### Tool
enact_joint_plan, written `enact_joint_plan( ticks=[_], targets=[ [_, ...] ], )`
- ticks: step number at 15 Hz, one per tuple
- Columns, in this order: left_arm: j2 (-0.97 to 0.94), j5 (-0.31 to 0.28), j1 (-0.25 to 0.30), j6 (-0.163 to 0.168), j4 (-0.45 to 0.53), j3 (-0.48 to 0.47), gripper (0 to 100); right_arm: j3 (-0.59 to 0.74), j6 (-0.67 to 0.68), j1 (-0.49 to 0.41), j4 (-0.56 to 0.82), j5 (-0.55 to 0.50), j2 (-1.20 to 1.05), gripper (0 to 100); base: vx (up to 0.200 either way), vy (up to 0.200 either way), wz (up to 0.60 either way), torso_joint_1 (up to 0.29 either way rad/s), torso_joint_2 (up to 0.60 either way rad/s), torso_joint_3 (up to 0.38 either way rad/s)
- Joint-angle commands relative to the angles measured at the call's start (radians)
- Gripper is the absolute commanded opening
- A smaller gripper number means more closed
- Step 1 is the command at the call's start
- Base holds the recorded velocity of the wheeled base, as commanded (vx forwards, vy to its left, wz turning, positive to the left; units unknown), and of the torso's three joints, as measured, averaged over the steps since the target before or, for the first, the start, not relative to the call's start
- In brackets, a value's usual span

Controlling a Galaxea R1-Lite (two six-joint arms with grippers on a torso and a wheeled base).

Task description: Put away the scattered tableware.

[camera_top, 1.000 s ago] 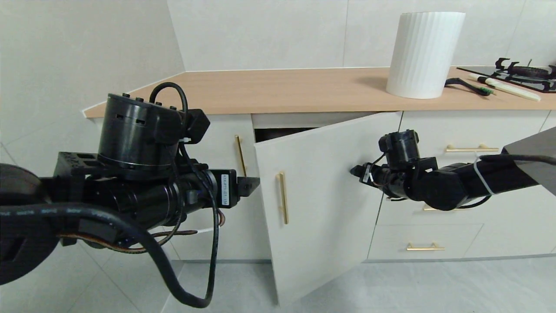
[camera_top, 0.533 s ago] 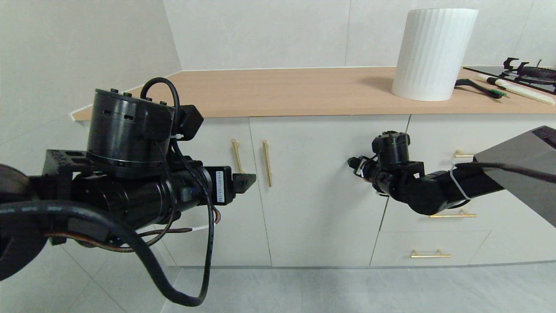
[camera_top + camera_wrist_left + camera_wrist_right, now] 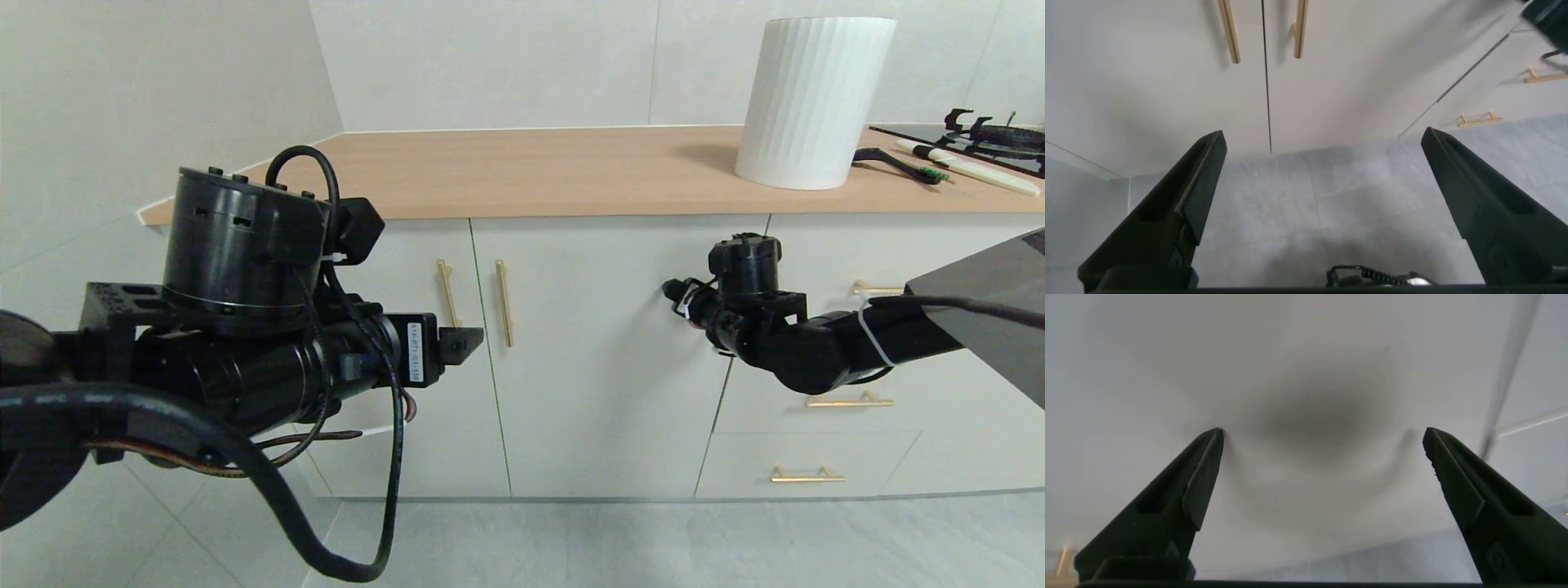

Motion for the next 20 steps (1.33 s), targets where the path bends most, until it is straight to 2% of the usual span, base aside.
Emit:
enact_joint_plan(
  ticks=[1,4,7,8,9,10,11,12,16,17,18,20],
  targets=[
    [-0.004,0.002,0.000,0.000,-0.001,0.015,100,0.120,-0.012,0.009,0.012,0.007,-0.160,100,0.000,0.000,0.00,0.000,0.00,0.000],
    [-0.106,0.019,0.028,0.000,-0.001,0.084,100,0.364,-0.090,0.004,0.011,0.009,-0.439,100,0.000,0.000,0.00,0.000,0.00,0.000],
    [-0.419,0.019,0.045,0.003,0.003,0.320,100,0.694,-0.210,-0.017,0.011,0.006,-0.891,100,0.000,0.000,0.00,0.000,0.00,0.000],
    [-0.486,0.017,0.071,0.004,0.005,0.361,100,0.742,-0.231,-0.019,0.017,0.006,-0.977,100,0.000,0.000,0.00,0.000,0.00,0.000],
    [-0.624,0.017,0.141,0.029,0.005,0.444,100,0.841,-0.299,-0.027,0.044,0.004,-1.155,100,0.000,0.000,0.00,0.000,0.00,0.000],
    [-0.715,0.017,0.174,0.032,0.011,0.489,100,0.897,-0.345,-0.057,0.080,0.004,-1.258,100,0.000,0.000,0.00,0.000,0.00,0.000],
    [-0.807,0.017,0.187,0.041,0.048,0.510,100,0.926,-0.383,-0.091,0.126,0.011,-1.353,100,0.000,0.000,0.00,0.000,0.00,0.000],
    [-0.908,0.017,0.193,0.049,0.129,0.512,100,0.938,-0.408,-0.108,0.196,0.011,-1.457,100,0.000,0.000,0.00,0.000,0.00,0.000],
    [-1.215,0.011,0.309,0.103,0.431,0.519,100,0.952,-0.549,-0.119,0.586,0.011,-1.881,100,0.000,0.000,0.00,0.000,0.00,0.000],
    [-1.236,0.007,0.325,0.107,0.453,0.521,100,0.950,-0.564,-0.120,0.624,0.007,-1.918,100,0.000,0.000,0.00,0.000,0.00,0.000],
    [-1.304,-0.026,0.367,0.133,0.480,0.527,100,0.944,-0.599,-0.140,0.684,0.001,-2.007,100,0.000,0.000,0.00,0.000,0.00,0.000],
    [-1.361,-0.049,0.419,0.141,0.486,0.541,100,0.944,-0.601,-0.198,0.702,0.001,-2.050,100,0.000,0.000,0.00,0.000,0.00,0.000]
  ],
)
